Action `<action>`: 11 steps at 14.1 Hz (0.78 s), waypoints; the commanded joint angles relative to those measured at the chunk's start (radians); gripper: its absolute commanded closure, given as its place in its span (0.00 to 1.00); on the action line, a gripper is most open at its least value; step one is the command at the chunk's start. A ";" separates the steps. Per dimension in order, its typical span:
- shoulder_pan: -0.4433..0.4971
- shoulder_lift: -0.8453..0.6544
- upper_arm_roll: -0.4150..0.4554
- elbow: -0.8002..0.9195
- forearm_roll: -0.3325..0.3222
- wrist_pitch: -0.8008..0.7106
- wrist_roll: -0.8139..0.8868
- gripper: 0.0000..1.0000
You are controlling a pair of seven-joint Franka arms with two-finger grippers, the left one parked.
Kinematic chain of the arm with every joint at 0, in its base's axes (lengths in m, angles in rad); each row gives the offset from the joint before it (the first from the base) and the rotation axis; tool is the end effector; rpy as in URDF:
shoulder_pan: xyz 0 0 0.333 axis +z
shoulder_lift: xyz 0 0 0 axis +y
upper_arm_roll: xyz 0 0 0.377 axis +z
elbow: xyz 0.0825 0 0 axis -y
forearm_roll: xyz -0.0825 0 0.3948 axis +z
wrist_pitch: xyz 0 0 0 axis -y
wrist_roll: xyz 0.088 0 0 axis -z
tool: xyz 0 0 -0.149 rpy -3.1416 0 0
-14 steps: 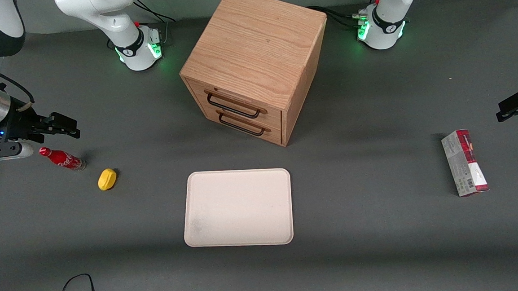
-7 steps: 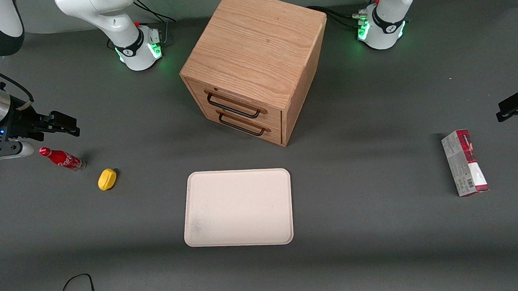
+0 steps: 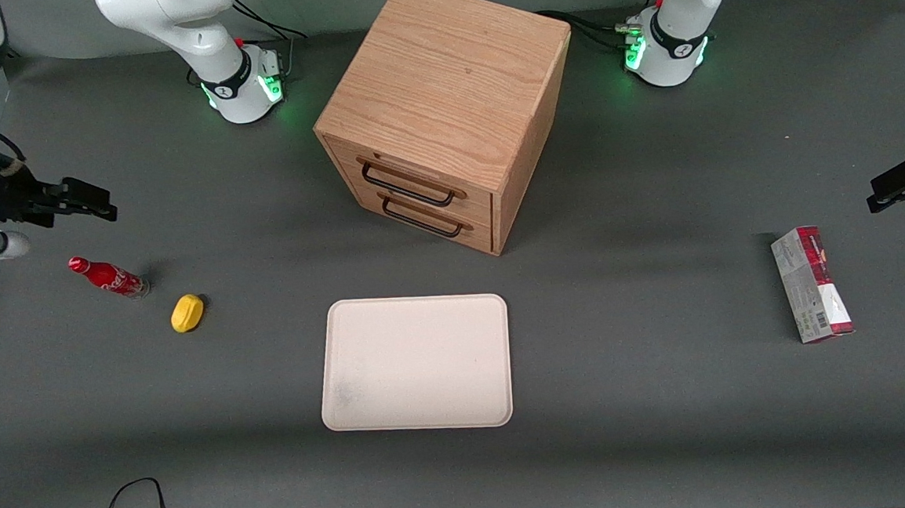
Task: Place coke bottle on tray
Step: 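Move the open right gripper over the red Coca-Cola bottle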
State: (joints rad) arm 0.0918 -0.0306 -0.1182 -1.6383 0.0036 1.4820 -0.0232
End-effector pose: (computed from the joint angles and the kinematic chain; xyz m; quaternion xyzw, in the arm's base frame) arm 0.5370 -0.0146 0.6213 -0.9980 0.0014 0.0628 0.0052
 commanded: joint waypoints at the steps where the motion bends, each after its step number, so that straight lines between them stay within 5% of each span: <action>1: 0.009 -0.072 -0.119 -0.075 -0.051 0.003 -0.188 0.00; 5: 0.009 -0.078 -0.365 -0.078 -0.076 0.027 -0.412 0.00; 11: 0.013 -0.170 -0.377 -0.229 -0.111 0.118 -0.394 0.00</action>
State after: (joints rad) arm 0.0915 -0.1125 -0.5002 -1.7398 -0.0610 1.5195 -0.4381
